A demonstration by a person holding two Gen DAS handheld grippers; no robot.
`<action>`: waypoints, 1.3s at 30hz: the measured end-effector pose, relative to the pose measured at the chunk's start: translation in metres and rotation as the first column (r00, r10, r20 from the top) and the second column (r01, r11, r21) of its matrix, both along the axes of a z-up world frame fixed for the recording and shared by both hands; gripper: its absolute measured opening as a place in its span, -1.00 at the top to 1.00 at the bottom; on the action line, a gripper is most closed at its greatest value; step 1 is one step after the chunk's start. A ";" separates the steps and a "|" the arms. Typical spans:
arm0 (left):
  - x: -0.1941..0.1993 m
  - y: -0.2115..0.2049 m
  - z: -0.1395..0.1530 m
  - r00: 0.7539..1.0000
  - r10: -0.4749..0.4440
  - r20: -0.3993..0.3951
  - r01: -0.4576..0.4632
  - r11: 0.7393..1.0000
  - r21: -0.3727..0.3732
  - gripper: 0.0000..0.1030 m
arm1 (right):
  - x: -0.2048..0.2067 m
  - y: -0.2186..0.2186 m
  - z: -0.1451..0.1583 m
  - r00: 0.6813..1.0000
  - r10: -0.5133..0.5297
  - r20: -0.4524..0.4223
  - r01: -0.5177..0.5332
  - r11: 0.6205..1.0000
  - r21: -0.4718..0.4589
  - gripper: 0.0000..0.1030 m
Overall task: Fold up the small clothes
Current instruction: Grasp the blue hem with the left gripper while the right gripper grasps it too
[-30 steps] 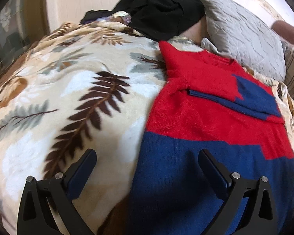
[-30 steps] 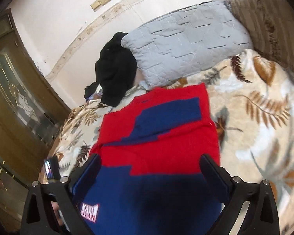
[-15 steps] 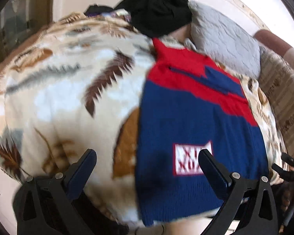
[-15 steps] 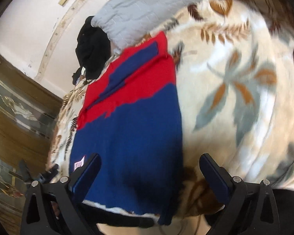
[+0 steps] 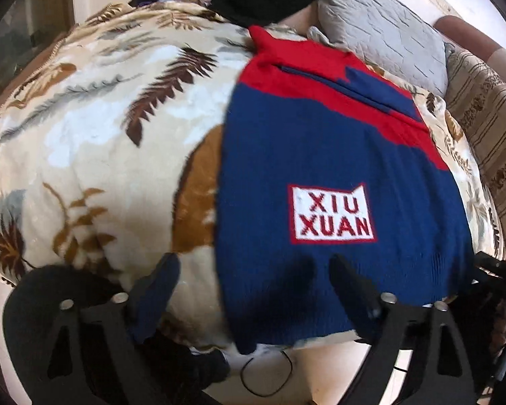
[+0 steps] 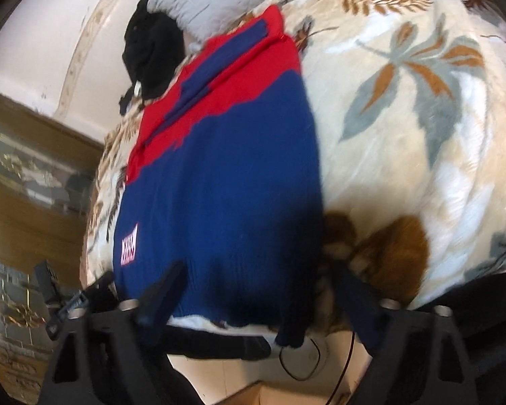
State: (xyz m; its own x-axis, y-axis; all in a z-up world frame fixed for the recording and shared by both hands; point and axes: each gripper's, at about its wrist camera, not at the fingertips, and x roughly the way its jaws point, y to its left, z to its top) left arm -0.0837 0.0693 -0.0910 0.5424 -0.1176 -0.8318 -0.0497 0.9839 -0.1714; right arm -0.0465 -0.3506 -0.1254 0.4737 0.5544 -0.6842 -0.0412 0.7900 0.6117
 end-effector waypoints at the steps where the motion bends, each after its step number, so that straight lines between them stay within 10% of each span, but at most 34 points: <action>1: 0.001 -0.002 -0.002 1.000 0.000 -0.007 0.000 1.000 0.017 -0.70 | 0.000 0.002 -0.001 1.000 0.007 0.003 -0.007 1.000 -0.015 -0.58; 5: 0.002 -0.003 -0.007 0.999 0.010 -0.030 -0.008 0.998 0.065 -0.06 | 0.003 0.004 -0.002 1.000 0.005 -0.013 -0.006 0.999 -0.050 -0.46; 7: 0.002 -0.005 -0.005 1.000 -0.004 -0.030 0.006 0.997 0.070 0.50 | 0.006 0.005 -0.004 0.999 -0.003 -0.035 -0.001 0.991 -0.133 0.34; 10: 0.002 -0.004 0.004 1.000 0.000 -0.025 0.001 0.998 0.061 0.81 | 0.007 -0.005 -0.001 0.998 -0.010 -0.069 0.002 0.993 -0.115 0.87; 17: -0.001 -0.009 0.011 1.000 -0.012 0.009 0.011 0.998 0.055 0.80 | 0.004 -0.006 0.001 0.997 -0.014 -0.074 0.012 1.000 -0.019 0.75; 19: -0.002 -0.012 0.005 1.000 -0.017 -0.005 0.018 0.998 0.057 0.69 | 0.005 -0.002 -0.006 0.996 -0.004 -0.089 0.005 1.000 0.004 -0.11; 21: -0.001 -0.015 0.004 1.000 -0.016 -0.012 0.017 0.997 0.077 0.24 | 0.001 0.004 -0.001 0.999 0.005 -0.054 -0.003 0.999 0.045 -0.53; 23: -0.003 -0.018 0.005 1.000 -0.019 -0.006 0.020 0.997 0.077 0.20 | 0.003 0.009 -0.003 0.999 0.001 -0.050 -0.001 1.000 0.004 -0.41; 25: 0.002 -0.023 0.002 0.999 -0.042 -0.029 0.045 0.994 0.099 0.76 | 0.008 0.009 -0.010 0.995 -0.019 -0.101 0.014 0.999 -0.052 0.70; 27: 0.001 -0.026 0.006 0.998 -0.058 -0.021 0.060 0.993 0.099 0.81 | 0.008 0.003 -0.009 0.994 -0.009 -0.108 0.006 1.000 -0.030 0.88; 34: -0.019 -0.012 0.053 0.993 -0.014 0.116 0.012 1.000 0.017 0.82 | -0.014 -0.013 0.051 0.998 -0.040 0.056 0.038 0.998 0.044 0.89; 39: 0.001 -0.016 0.009 1.000 -0.020 -0.021 0.021 0.999 0.046 0.82 | 0.000 -0.019 0.003 0.998 -0.037 -0.054 0.042 0.995 0.087 0.89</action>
